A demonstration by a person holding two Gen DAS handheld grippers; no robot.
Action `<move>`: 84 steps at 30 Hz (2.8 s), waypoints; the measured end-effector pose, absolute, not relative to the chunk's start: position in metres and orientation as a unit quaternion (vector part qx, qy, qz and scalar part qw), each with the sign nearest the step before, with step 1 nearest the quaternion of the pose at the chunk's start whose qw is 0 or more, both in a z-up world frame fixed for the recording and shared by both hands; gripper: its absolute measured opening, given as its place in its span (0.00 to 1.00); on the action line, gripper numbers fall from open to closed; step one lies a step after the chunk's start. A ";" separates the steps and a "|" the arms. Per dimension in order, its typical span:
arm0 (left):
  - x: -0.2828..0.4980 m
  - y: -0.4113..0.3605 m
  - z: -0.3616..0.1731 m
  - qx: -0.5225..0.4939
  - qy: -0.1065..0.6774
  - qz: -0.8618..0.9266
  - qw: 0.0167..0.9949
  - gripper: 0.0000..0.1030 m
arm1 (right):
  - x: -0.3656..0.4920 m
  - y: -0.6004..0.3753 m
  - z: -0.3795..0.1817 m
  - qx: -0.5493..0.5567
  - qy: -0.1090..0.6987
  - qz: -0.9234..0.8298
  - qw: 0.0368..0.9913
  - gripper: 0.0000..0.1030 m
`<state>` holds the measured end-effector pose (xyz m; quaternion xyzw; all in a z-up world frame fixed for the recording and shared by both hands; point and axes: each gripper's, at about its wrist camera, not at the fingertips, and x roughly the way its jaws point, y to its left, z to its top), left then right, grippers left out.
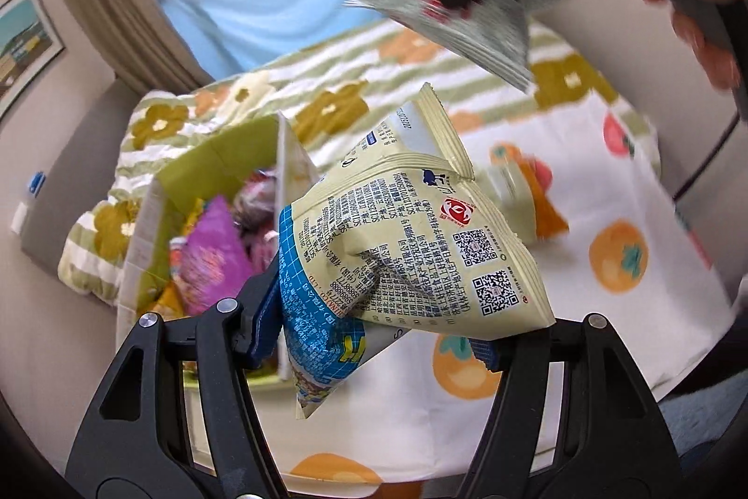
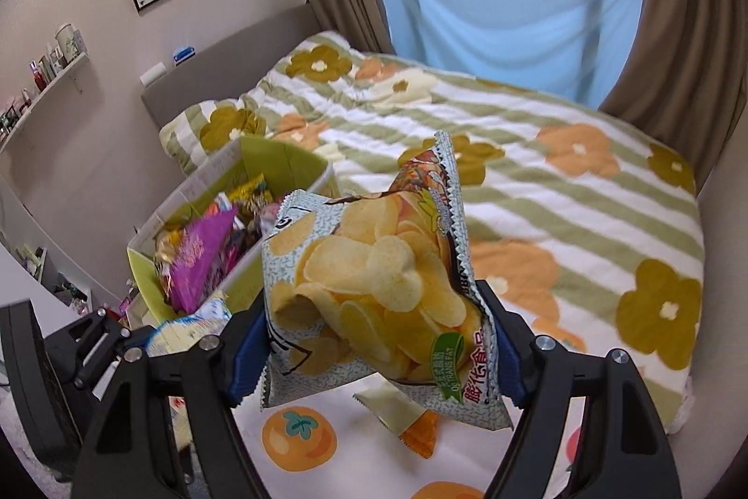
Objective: Organize snacks
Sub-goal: 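Carry both bags over the box and open both grippers to drop them inside, then move both open grippers toward the white wrapped pack and cream-orange bag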
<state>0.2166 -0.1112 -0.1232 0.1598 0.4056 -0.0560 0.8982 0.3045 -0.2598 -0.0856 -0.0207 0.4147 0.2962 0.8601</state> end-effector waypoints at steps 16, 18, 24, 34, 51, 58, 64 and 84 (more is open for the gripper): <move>0.313 0.057 -0.062 0.139 0.369 0.000 0.919 0.59 | 0.332 -0.170 -0.042 -0.003 0.377 0.294 0.878 0.73; 0.329 0.075 -0.065 0.142 0.377 -0.009 0.915 0.59 | 0.342 -0.149 -0.041 0.004 0.378 0.290 0.879 0.73; 0.380 0.121 -0.096 0.141 0.411 -0.041 0.900 0.59 | 0.372 -0.091 -0.056 0.027 0.405 0.269 0.873 0.73; 0.430 0.141 -0.155 0.136 0.464 -0.095 0.870 0.63 | 0.400 -0.046 -0.104 0.059 0.465 0.195 0.862 0.73; 0.388 0.159 -0.144 0.081 0.458 -0.071 0.882 0.99 | 0.402 -0.039 -0.131 0.074 0.495 0.178 0.847 0.73; 0.380 0.163 -0.135 0.102 0.434 -0.038 0.894 0.99 | 0.416 -0.024 -0.138 0.098 0.505 0.197 0.835 0.76; 0.370 0.165 -0.140 0.110 0.438 -0.036 0.892 0.99 | 0.407 -0.020 -0.141 0.109 0.490 0.184 0.845 1.00; 0.321 0.112 -0.097 0.108 0.392 -0.114 0.906 0.99 | 0.306 -0.074 -0.065 0.051 0.404 0.092 0.909 1.00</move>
